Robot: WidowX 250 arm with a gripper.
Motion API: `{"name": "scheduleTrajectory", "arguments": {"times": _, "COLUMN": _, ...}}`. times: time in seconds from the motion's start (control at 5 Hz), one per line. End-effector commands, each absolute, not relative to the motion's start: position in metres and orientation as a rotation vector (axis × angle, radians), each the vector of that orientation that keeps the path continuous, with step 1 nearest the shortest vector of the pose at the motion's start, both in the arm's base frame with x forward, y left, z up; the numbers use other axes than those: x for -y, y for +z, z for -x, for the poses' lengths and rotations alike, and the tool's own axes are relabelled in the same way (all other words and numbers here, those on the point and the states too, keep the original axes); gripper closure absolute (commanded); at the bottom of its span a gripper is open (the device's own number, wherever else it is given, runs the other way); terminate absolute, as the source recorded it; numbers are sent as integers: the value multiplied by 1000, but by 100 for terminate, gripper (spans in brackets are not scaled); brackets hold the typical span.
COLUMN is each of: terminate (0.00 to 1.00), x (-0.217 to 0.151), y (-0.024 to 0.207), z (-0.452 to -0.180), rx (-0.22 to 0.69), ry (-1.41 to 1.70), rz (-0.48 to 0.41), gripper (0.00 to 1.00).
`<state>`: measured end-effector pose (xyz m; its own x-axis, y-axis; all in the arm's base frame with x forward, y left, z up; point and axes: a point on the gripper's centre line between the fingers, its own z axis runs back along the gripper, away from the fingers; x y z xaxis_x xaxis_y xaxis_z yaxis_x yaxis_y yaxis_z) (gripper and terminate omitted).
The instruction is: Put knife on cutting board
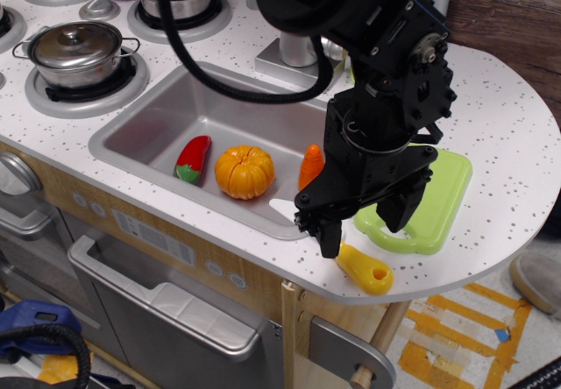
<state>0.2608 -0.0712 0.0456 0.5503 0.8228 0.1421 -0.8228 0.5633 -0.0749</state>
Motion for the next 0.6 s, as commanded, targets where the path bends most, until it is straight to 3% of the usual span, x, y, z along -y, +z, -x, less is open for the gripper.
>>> {"name": "scheduleTrajectory", "arguments": {"times": 0.0, "terminate": 0, "x": 71, "y": 46, "z": -261, "rx": 168, "ry": 974, "rz": 0, "gripper": 0}}
{"name": "scheduleTrajectory", "arguments": {"times": 0.4, "terminate": 0, "x": 63, "y": 27, "z": -264, "rx": 203, "ry": 1002, "rz": 41, "gripper": 0}}
